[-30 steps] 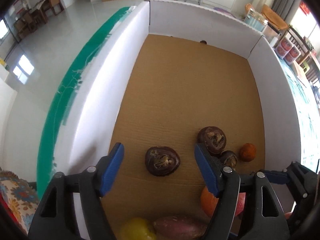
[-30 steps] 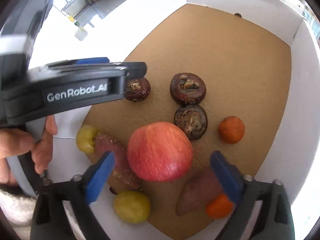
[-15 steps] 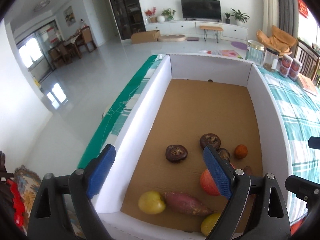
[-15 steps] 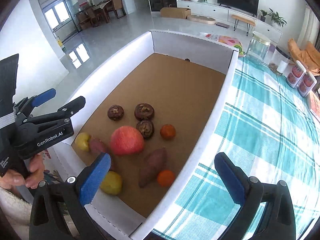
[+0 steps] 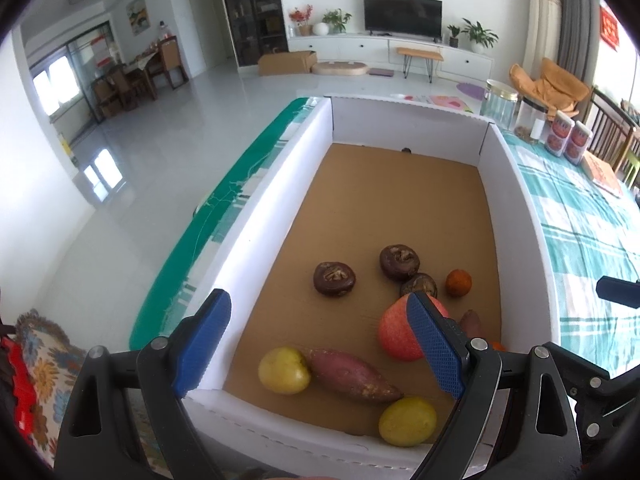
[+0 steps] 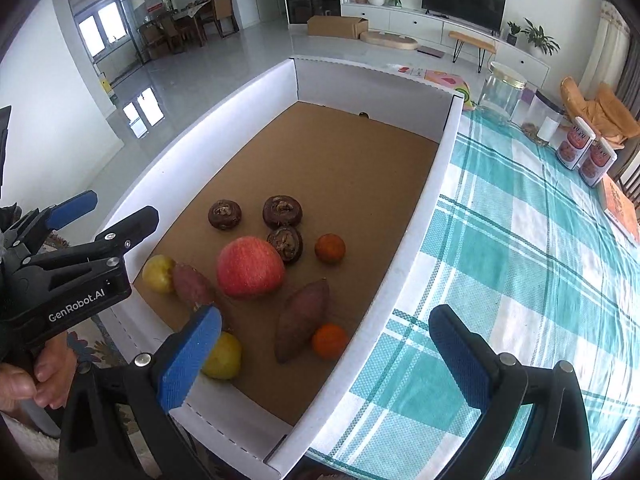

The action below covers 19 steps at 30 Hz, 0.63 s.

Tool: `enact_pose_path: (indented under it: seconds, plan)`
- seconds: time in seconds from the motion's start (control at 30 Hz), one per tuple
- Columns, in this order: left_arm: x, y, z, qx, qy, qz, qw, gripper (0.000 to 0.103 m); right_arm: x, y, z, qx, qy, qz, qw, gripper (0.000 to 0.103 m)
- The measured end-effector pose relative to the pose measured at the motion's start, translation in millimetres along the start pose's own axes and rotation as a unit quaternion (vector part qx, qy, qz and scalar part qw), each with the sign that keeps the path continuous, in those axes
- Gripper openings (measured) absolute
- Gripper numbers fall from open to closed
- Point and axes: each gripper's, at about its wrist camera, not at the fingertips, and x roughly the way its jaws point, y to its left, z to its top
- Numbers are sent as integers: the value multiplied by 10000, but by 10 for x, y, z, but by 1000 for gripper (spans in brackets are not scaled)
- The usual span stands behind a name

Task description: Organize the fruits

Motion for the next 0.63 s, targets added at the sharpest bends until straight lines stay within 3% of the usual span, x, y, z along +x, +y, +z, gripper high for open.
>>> enact_pose_path:
  seconds: [0.63]
  plan:
    - [-43,129,-60,-252,65,-354,9990,91,-7,168,-20,-121,-85,-1,9999,103]
